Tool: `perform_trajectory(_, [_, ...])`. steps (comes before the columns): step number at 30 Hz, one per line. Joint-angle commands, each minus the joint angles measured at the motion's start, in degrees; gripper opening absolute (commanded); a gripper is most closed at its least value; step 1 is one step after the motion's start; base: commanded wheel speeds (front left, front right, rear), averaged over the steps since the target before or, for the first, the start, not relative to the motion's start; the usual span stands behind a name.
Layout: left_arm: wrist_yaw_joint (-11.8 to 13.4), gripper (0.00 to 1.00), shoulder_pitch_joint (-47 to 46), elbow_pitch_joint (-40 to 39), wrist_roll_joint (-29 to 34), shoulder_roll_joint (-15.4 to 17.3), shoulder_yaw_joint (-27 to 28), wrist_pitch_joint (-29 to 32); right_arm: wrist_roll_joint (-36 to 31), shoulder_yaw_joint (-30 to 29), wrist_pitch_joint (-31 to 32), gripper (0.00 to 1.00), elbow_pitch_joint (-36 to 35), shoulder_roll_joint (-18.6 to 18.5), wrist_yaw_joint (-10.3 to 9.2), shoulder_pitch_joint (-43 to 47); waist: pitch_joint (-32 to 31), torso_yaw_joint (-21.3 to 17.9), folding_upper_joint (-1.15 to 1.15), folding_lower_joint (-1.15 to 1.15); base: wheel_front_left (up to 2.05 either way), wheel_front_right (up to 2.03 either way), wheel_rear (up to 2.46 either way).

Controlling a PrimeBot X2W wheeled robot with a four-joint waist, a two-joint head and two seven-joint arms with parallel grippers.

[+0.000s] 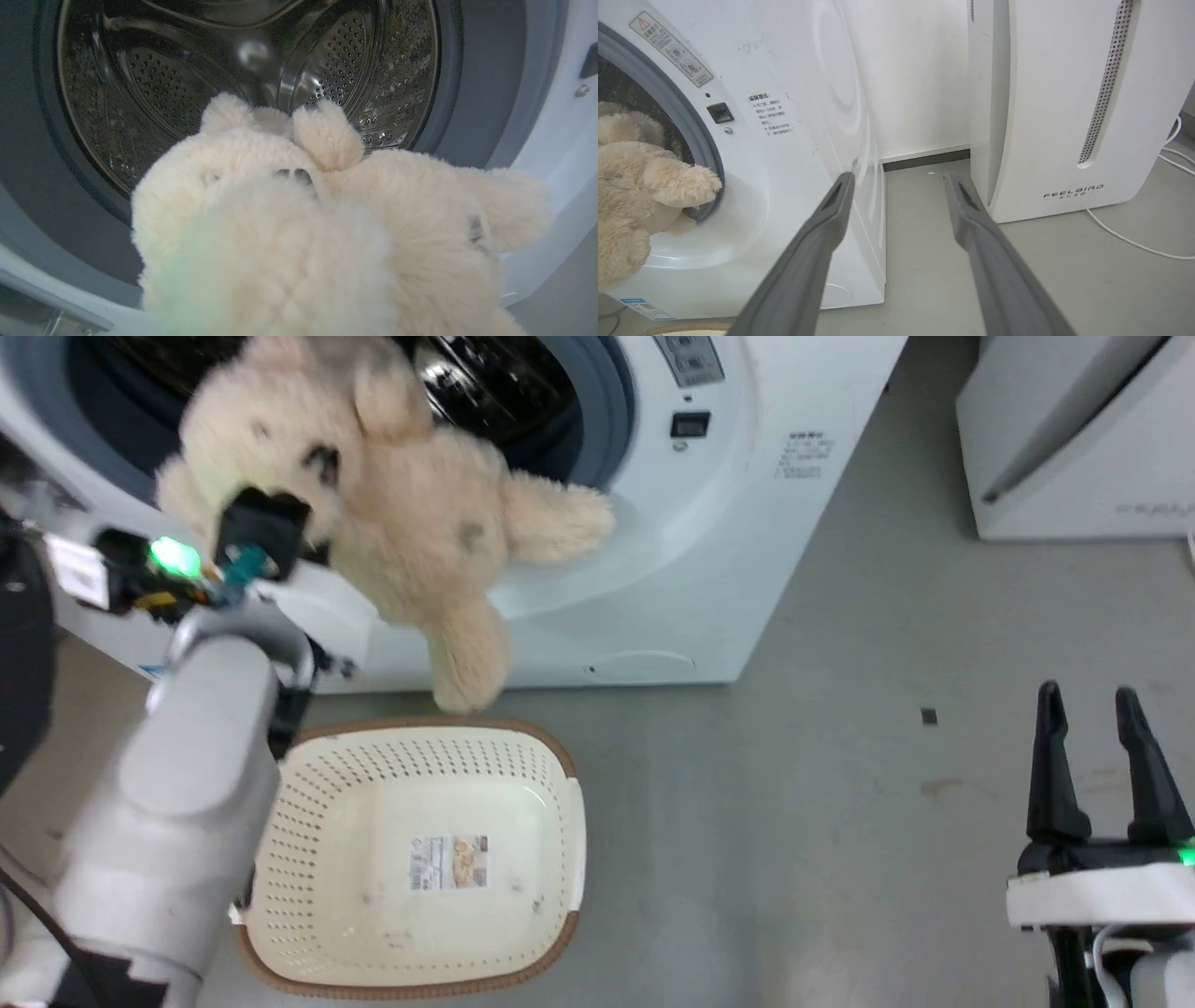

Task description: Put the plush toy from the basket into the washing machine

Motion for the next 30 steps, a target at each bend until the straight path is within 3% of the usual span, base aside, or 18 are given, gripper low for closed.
perform_trajectory(1, [0.1,0.00,-2.1,0.1,0.2,0.6,0.7,-0.3,0.7,0.2,-0.3,1.00,-0.4,0.0,-0.04,-1.3,3.9,-2.5,0.00,0.00,0.00,0.00,0.00])
perform_trajectory(10, [-0.8,0.00,-13.9,4.2,0.3,5.3,4.6,-0.3,3.3,1.7,-0.3,1.00,-0.8,0.0,-0.04,-6.5,13.4,-7.8,0.00,0.00,0.00,0.00,0.00])
perform_trajectory(22, [1.3,0.00,-27.4,5.7,1.6,10.0,7.5,-0.3,5.9,2.7,-0.3,1.00,-2.0,0.0,-0.04,-10.9,22.8,-12.8,0.00,0.00,0.00,0.00,0.00])
perform_trajectory(30, [3.3,0.00,-34.4,5.4,2.6,12.9,9.3,-0.3,6.4,2.8,-0.3,1.00,-2.8,0.0,-0.04,-12.2,26.2,-13.9,0.00,0.00,0.00,0.00,0.00])
